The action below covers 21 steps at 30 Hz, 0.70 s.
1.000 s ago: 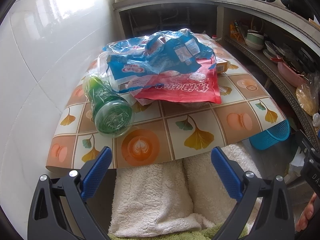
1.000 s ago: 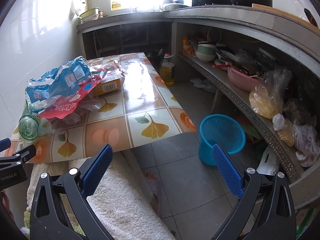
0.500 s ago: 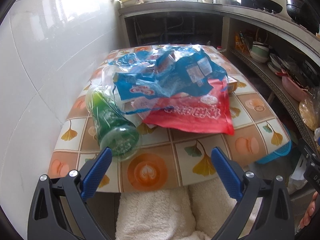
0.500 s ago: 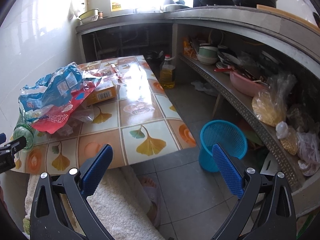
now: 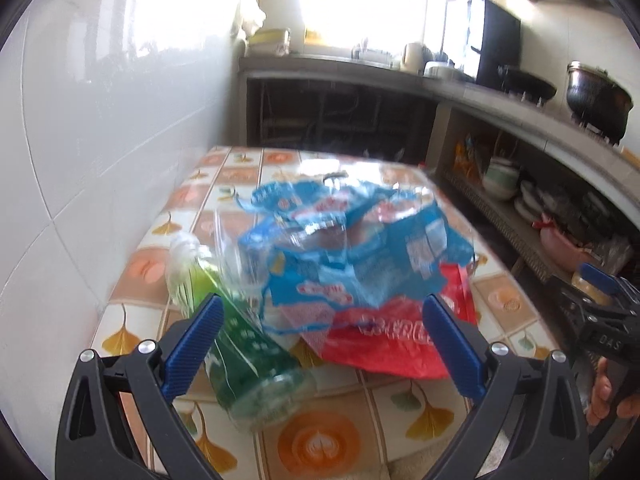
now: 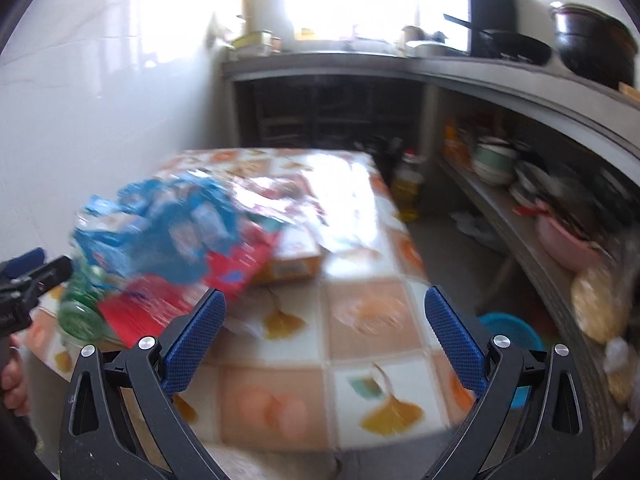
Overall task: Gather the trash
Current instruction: 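Grasp the blue plastic bag with the left tool while the right tool grasps the red wrapper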
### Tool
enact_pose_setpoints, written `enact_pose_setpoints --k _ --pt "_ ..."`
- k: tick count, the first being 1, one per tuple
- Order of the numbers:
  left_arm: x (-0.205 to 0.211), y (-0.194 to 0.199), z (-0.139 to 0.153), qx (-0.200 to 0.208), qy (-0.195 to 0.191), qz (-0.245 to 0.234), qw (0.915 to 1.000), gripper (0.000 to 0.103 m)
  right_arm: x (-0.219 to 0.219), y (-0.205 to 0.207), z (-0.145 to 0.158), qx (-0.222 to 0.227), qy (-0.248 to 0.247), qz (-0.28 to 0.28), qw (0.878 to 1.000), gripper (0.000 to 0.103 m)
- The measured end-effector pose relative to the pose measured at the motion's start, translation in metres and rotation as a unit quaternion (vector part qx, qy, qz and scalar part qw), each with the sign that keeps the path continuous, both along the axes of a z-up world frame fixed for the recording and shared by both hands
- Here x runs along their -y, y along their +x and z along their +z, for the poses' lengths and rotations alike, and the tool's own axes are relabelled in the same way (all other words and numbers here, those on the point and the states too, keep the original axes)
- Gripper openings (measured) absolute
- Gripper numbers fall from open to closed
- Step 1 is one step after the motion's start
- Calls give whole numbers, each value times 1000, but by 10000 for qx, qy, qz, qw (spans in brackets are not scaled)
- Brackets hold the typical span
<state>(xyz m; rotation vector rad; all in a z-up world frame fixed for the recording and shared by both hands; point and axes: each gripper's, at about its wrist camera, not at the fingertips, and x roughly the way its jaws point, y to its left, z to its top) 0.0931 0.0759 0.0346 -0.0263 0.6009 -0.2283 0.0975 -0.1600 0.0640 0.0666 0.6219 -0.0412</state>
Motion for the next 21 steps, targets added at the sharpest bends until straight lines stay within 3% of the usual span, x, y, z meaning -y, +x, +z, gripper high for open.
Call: enact_pose_setpoints --k 2,5,9,11,15,21 --pt "-5 4 5 180 -70 -80 9998 97 -11 15 8 61 141 301 9994 95" --pt "-1 21 16 274 55 -564 9980 97 -22 40 15 -19 409 554 9976 95" --pt "13 60 30 -127 71 -1408 9899 97 -27 51 12 -162 688 661 9953 95" --pt "20 82 29 -508 72 -1845 9815 97 -29 51 6 -289 749 666 9945 95" --pt "43 126 15 -1236 528 -2267 9647 97 -23 47 -11 -549 917 607 9924 95" --pt "68 154 -23 -1943 1776 -2537 9308 97 -6 46 -20 -703 1125 458 9901 95"
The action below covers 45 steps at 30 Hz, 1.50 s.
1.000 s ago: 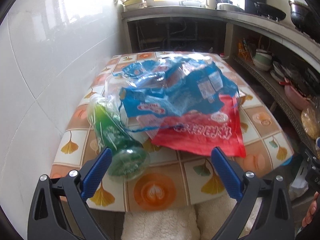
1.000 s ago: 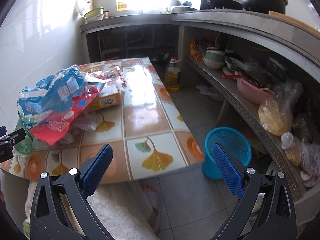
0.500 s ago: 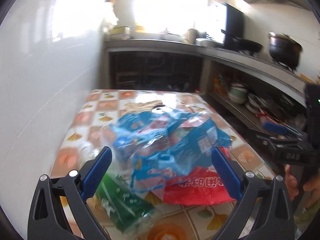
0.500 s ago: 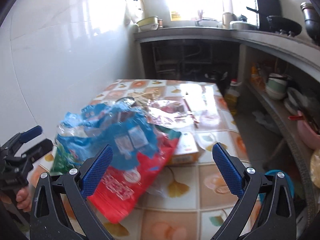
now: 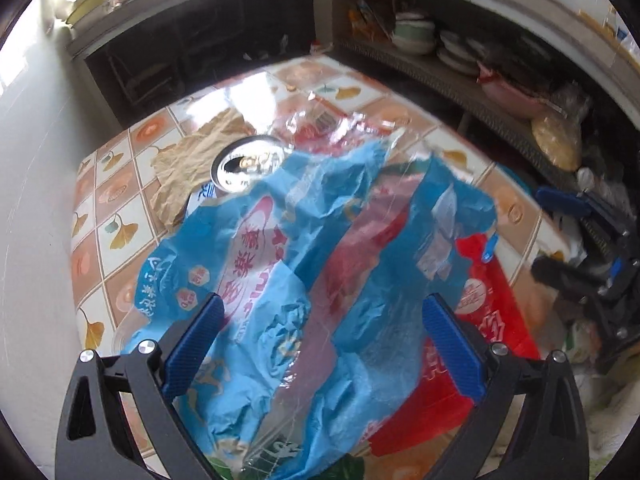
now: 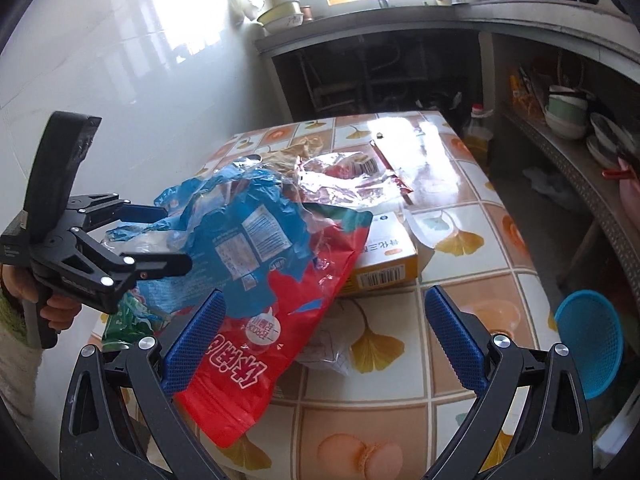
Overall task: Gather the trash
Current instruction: 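Grasp the blue plastic bag with the left tool while the right tool grasps the red wrapper, then carry the blue bag and red wrapper toward the blue wastebasket with both tools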
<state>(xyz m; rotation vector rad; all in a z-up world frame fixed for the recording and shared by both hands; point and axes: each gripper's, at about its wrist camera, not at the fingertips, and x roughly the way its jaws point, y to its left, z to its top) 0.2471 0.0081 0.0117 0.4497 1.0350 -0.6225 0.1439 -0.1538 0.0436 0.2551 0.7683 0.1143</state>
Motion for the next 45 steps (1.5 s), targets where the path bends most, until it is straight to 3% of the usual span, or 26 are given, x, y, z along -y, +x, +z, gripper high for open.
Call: enact_pose_setpoints --k 4,9,13,19,23,26,30,34,40,45 --pt "1 1 -14 -65 411 -91 9991 94 9 3 -3 -48 96 -109 9999 95" --pt "-4 0 -9 52 423 22 9991 59 15 7 -7 -114 200 -154 9996 95" --pt "-4 -7 1 137 427 63 9990 42 18 6 -7 -101 267 -208 9994 95" --pt "-14 -18 27 274 42 136 9995 28 21 -1 -5 -89 288 -251 9992 95" --pt "-23 -24 37 372 -224 303 9986 11 21 -6 -2 -78 327 -277 9991 95" --pt "-31 -28 48 545 -535 449 9961 7 23 -9 -2 -114 420 -289 9986 95" --pt "-46 -38 67 1000 -1007 681 9875 3 29 -10 -12 -357 931 -261 9947 95" --pt "-63 -50 82 1475 -1411 1074 9730 2 31 -5 -27 -671 1691 -111 9833 94" --pt "-94 -69 93 2000 -2108 1719 9413 2 17 16 -54 -1208 2488 139 9609 76" --pt "-114 -80 86 1939 -2433 2029 9285 2 10 31 -78 -1534 2813 33 9473 60"
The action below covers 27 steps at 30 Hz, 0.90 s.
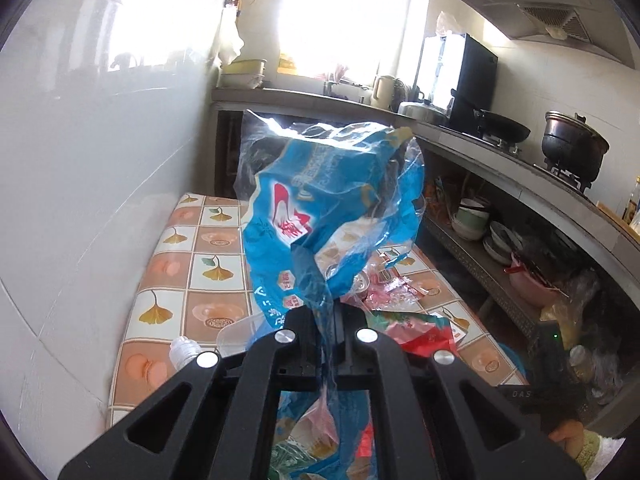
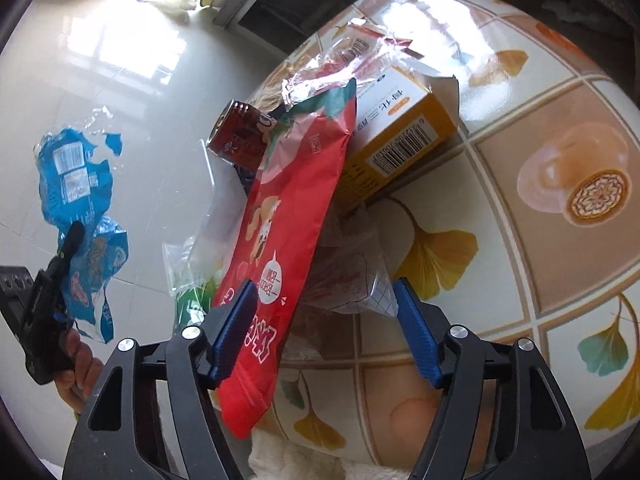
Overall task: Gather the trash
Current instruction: 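Carry the blue bag and red wrapper toward the blue wastebasket with both tools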
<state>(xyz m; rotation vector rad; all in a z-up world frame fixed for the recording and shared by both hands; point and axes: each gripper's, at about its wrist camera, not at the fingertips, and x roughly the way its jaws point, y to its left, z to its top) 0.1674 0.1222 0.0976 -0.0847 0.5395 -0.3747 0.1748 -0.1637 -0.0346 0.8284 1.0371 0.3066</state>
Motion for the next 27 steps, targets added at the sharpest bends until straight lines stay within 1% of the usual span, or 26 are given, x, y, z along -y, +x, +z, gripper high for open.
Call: enact_pose_setpoints --k 1,4,6,9,12,15,20,23,25,27 --pt "-4 -2 -3 -43 -93 45 9999 2 0 1 -2 -16 78 -27 10000 58" --pt "-13 -6 -14 -187 -281 139 9993 2 0 4 -4 -42 301 -89 9995 45" --pt "-16 -7 -22 -278 -328 184 9989 2 2 2 -5 -64 385 -124 9992 36" --pt "-19 -10 -33 -402 -361 247 9982 2 5 -1 -3 -67 446 -178 9988 26" --pt "-22 -12 -37 -470 -417 280 9976 2 9 -3 3 -52 441 -251 9987 24" --pt "-24 -16 -36 -445 -462 279 9975 2 10 -8 10 -23 417 -291 9987 21" --pt "-25 -21 -31 -365 -482 251 9979 2 6 -13 11 12 419 -333 9986 17" --pt "-27 -24 -29 -332 -517 243 9978 2 8 -22 19 116 482 -344 9982 14" --pt "-28 -27 -27 -297 -527 236 9979 2 17 -30 27 223 467 -333 9981 13" --pt "-27 -31 -24 -253 -538 215 9980 2 15 -28 29 338 442 -334 9979 11"
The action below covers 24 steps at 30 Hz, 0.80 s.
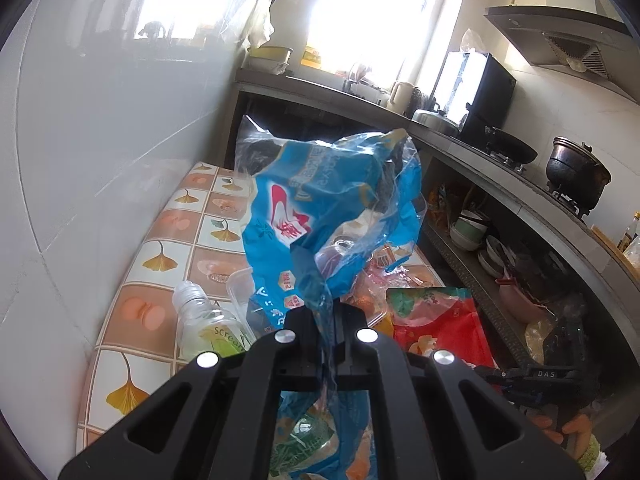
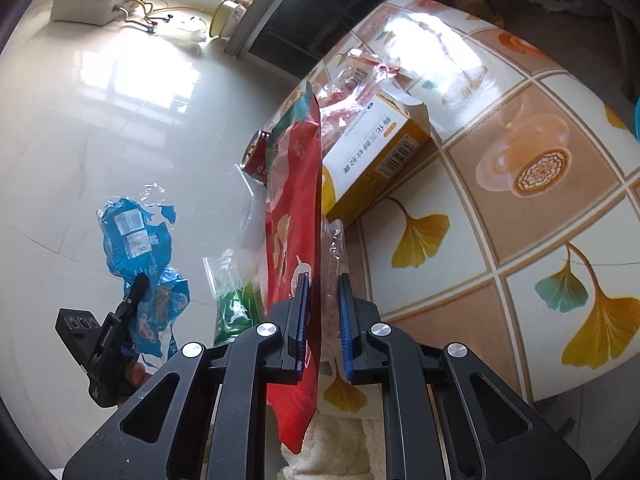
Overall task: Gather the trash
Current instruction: 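Carry the blue bag and red wrapper toward the blue wastebasket with both tools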
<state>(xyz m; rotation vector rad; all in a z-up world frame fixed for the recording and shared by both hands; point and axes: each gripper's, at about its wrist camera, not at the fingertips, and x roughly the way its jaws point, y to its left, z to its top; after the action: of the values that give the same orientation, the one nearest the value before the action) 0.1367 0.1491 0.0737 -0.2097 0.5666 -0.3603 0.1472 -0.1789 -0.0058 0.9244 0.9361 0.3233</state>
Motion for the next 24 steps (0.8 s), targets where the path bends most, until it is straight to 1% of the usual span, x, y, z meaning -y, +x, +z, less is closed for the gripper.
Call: enact_pose_setpoints --k 3,7,10,14,19,24 --pt "4 -5 6 67 -5 -45 10000 2 3 -5 10 219 -64 -41 9997 8" --pt "13 -11 13 130 -26 -163 9998 2 14 -14 22 490 -153 -124 9986 7" --pt "25 -12 15 134 -54 -315 9994 2 22 -24 27 604 -195 -233 9977 7" --pt "46 -11 20 99 -70 -578 9983 2 40 -47 31 789 -208 -457 9956 6" --pt "94 -11 30 18 -120 -1100 9939 2 77 -74 39 983 -232 -898 9908 6" --pt "163 -15 42 12 -99 -1771 9841 2 120 -102 39 1090 -249 -1452 9831 6"
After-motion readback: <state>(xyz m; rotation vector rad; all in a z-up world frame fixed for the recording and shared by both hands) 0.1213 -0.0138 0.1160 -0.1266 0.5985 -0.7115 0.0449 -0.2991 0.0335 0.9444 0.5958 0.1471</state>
